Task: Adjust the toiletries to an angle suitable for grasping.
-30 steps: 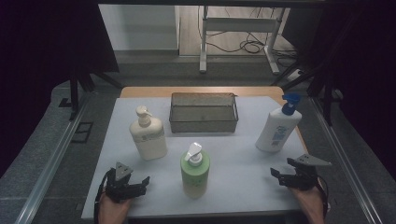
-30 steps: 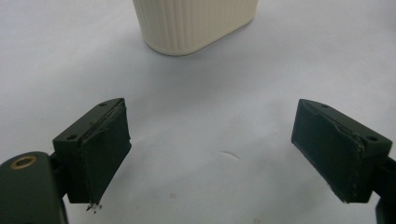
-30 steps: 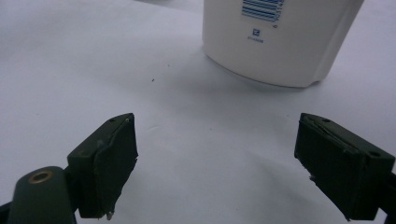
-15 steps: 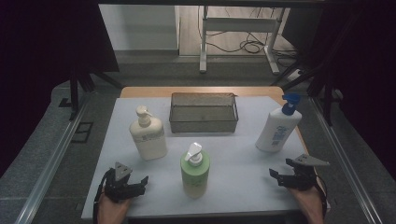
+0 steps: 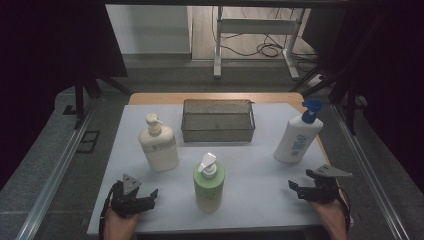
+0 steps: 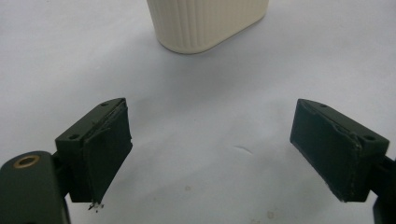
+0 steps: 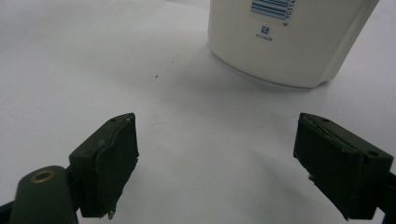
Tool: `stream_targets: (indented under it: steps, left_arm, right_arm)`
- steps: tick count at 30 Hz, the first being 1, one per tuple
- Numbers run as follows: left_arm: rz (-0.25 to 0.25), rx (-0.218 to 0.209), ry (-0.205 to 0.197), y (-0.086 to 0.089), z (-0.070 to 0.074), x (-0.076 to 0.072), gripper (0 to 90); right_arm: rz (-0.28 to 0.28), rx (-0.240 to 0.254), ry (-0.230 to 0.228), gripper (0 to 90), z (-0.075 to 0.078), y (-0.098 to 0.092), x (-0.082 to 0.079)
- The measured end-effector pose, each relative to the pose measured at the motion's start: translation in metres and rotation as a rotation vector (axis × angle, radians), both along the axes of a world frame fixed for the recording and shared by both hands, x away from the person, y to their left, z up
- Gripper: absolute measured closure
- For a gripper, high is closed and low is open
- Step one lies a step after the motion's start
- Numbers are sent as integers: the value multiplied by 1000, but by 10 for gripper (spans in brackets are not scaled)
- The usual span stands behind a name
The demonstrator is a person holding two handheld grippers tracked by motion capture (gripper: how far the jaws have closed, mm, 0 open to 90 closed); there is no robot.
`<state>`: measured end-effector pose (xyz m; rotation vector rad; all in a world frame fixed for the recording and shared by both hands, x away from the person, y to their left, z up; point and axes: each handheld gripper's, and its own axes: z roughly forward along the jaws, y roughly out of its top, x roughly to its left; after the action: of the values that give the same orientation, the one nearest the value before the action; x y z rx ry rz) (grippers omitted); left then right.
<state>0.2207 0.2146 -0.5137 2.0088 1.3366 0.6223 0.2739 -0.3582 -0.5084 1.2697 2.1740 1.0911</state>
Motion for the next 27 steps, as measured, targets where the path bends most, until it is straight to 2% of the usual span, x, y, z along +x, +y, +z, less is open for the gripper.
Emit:
stream_targets:
  steps: [14,19,27]
  left_arm:
    - [7,12,8,2,-1,0,126]
    - [11,5,3,2,-1,0,127]
    - [4,-18,8,3,-2,1,126]
  right_arm:
    - [-12,5,-2,162,7,-6,-1]
    - [-11,29,19,158,8,-7,0]
    - [-20,39,32,132,11,-10,4]
